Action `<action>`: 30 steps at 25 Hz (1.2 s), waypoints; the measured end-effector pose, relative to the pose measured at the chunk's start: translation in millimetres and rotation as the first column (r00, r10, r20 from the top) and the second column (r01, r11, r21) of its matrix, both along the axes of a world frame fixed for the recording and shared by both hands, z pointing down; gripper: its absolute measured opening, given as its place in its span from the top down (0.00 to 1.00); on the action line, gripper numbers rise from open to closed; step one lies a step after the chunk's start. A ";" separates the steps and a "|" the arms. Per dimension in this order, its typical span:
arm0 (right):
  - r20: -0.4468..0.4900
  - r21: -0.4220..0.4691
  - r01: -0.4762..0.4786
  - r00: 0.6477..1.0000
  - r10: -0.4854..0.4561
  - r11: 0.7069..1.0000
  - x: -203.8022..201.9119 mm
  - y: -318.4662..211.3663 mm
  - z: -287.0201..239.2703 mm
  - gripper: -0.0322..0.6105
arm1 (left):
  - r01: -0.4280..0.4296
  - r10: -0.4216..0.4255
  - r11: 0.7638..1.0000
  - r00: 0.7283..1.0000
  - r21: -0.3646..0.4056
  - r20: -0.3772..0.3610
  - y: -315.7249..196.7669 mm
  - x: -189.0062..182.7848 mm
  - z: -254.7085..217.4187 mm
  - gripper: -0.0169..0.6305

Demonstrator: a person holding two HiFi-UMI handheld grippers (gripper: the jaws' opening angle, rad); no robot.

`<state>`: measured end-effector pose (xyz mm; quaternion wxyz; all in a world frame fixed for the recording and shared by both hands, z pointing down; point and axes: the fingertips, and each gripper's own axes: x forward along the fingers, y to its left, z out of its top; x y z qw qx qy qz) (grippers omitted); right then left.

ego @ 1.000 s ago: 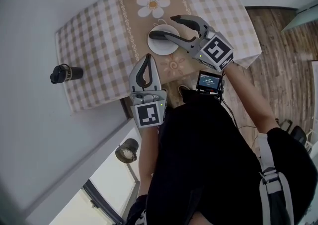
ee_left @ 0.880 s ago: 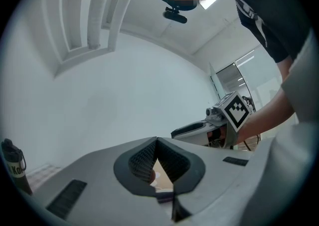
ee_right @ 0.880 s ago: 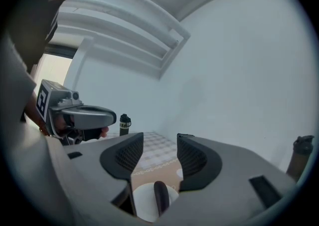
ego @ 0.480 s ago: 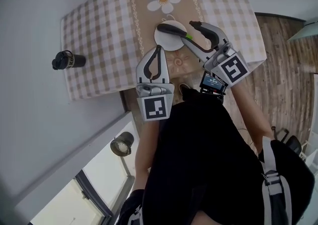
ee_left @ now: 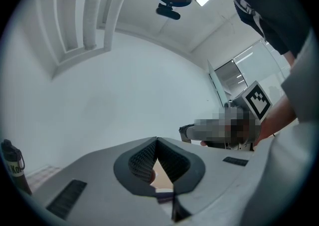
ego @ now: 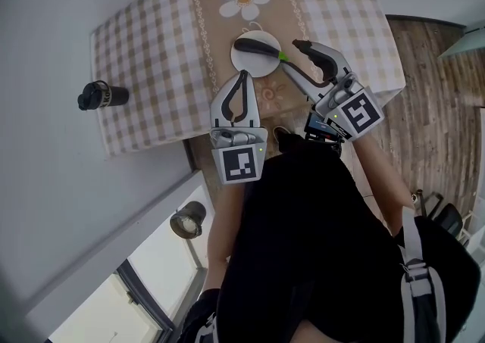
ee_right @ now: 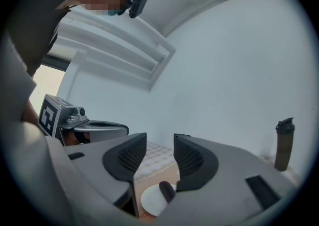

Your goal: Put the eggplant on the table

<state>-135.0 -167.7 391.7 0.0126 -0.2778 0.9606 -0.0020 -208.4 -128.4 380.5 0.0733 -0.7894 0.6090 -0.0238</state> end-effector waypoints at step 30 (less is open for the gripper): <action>-0.063 0.008 0.004 0.998 -0.003 1.000 -1.7 -3.8 25.5 0.85 | 0.067 -0.067 0.998 0.998 -0.018 -0.008 3.7 -7.1 20.9 0.99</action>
